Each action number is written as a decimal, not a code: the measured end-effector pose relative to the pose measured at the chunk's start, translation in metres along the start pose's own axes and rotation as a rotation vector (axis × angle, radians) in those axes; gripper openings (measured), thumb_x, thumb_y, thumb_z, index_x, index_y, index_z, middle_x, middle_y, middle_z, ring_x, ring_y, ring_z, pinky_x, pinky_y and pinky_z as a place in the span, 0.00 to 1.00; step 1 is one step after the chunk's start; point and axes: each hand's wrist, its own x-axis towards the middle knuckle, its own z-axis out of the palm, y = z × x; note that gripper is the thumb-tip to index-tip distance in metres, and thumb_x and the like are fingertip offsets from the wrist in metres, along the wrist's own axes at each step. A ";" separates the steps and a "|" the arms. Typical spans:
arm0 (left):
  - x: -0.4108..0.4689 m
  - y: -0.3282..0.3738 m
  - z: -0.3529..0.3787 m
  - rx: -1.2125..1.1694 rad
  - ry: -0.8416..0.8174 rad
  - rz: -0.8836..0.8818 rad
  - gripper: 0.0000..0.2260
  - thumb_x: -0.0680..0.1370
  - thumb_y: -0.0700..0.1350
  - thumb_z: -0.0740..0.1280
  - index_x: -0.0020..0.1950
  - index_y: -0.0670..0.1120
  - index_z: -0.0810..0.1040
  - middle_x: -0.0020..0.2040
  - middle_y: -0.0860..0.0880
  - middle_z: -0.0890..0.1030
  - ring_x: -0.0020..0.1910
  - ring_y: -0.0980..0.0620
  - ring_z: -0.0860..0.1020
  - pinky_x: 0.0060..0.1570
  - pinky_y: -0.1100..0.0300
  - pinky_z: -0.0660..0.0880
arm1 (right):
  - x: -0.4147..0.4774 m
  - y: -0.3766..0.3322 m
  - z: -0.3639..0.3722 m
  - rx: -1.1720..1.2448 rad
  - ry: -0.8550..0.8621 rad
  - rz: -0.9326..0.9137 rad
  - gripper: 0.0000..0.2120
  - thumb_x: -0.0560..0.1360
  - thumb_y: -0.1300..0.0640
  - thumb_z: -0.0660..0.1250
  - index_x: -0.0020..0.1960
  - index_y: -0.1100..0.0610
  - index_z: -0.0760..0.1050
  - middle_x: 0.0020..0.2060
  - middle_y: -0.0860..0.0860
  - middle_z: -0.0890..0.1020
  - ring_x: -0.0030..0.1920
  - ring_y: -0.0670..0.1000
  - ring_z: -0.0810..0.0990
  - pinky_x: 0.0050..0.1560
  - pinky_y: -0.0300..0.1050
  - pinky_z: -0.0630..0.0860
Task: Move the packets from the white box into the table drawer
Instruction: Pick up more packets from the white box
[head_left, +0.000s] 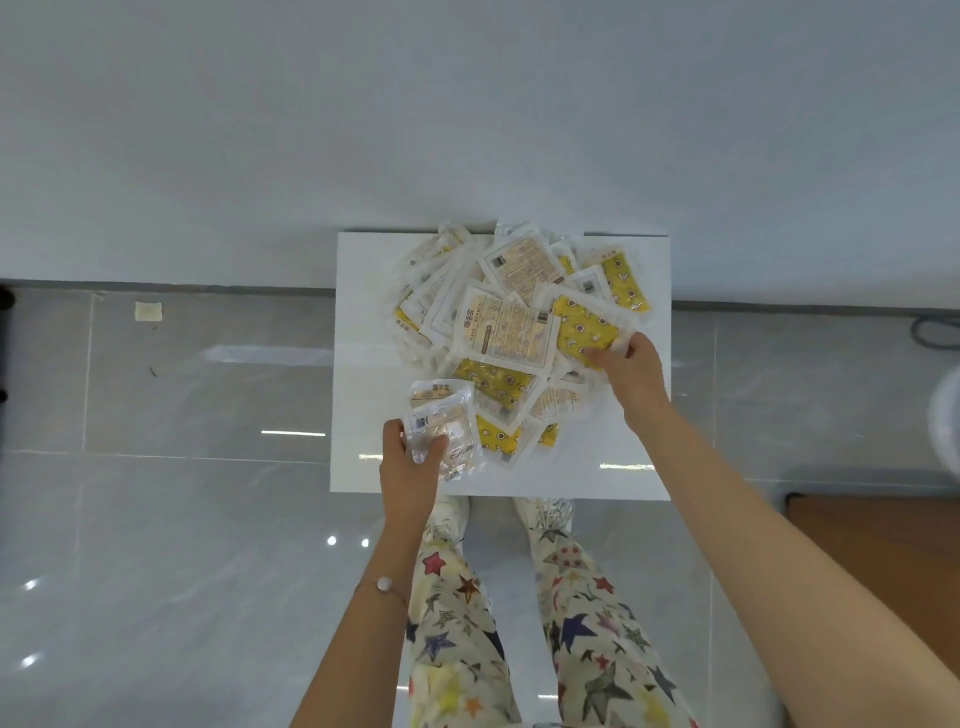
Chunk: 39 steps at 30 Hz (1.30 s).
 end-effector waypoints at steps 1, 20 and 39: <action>-0.001 -0.001 -0.002 -0.028 -0.002 -0.007 0.14 0.74 0.43 0.71 0.55 0.44 0.70 0.48 0.42 0.78 0.45 0.42 0.79 0.44 0.48 0.78 | -0.002 -0.002 0.002 -0.025 0.053 -0.032 0.12 0.71 0.60 0.73 0.51 0.58 0.72 0.45 0.50 0.78 0.45 0.50 0.77 0.44 0.42 0.74; -0.007 0.015 -0.012 -0.310 -0.041 -0.060 0.15 0.75 0.41 0.71 0.58 0.46 0.71 0.52 0.50 0.80 0.49 0.54 0.80 0.48 0.56 0.79 | -0.018 0.009 -0.027 0.200 0.181 -0.014 0.17 0.75 0.63 0.67 0.62 0.54 0.69 0.53 0.47 0.78 0.53 0.49 0.78 0.51 0.48 0.78; -0.005 -0.007 0.004 -0.326 -0.122 -0.171 0.16 0.76 0.38 0.70 0.59 0.47 0.68 0.51 0.51 0.78 0.49 0.53 0.79 0.44 0.60 0.78 | -0.010 0.015 -0.033 0.185 0.231 0.016 0.18 0.77 0.64 0.64 0.65 0.57 0.64 0.52 0.49 0.75 0.52 0.48 0.78 0.47 0.44 0.77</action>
